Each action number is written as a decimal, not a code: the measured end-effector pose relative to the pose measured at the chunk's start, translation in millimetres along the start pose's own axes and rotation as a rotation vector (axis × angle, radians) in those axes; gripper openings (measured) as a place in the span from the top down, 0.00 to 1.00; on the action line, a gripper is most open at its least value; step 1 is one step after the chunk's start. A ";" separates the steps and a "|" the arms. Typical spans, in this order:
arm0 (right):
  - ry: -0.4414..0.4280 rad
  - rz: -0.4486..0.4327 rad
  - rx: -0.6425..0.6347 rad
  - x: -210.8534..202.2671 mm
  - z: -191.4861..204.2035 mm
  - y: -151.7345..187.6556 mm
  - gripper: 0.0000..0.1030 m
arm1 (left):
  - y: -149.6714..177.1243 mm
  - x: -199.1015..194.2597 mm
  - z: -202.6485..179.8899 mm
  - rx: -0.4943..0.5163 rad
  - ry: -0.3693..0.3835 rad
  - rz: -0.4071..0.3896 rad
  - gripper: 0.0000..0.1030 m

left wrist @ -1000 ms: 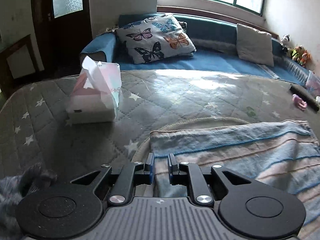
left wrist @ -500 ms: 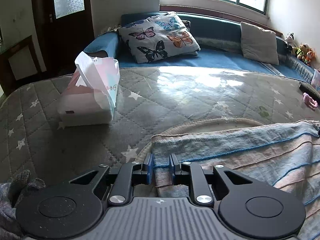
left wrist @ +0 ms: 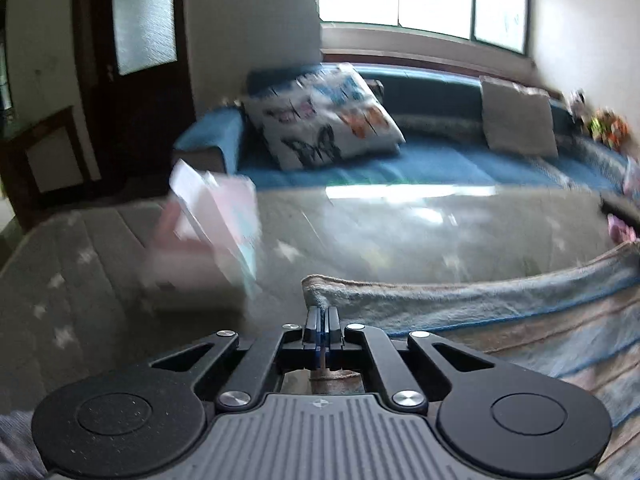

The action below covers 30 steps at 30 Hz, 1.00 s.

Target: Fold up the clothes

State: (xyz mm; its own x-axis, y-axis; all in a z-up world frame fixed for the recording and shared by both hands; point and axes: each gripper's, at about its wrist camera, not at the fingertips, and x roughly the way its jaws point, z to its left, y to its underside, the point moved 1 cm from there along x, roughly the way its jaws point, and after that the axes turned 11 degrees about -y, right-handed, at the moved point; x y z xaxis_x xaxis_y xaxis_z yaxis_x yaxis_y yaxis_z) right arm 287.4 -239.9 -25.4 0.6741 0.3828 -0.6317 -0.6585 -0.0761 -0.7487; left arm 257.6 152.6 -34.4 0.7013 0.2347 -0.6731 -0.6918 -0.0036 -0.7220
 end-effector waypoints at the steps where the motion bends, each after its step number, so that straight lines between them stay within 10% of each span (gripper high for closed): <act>1: -0.001 -0.012 0.000 1.8 1.9 -4.3 0.95 | -1.8 0.9 1.8 -0.005 -0.006 -0.002 0.98; 13: 0.002 0.108 -0.049 12.3 17.6 5.4 0.79 | 18.3 -49.3 12.0 0.011 0.027 -0.019 0.93; 30: -0.313 0.241 -0.298 -86.6 156.0 122.0 0.47 | 125.1 -216.2 2.9 0.187 0.246 -0.061 0.72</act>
State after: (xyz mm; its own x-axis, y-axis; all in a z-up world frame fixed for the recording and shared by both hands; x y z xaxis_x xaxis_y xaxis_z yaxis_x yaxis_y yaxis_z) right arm 96.4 -138.7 -30.7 0.3512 0.5763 -0.7379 -0.6283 -0.4393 -0.6421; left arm 19.0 104.3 21.3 0.7471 -0.0133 -0.6645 -0.6509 0.1878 -0.7356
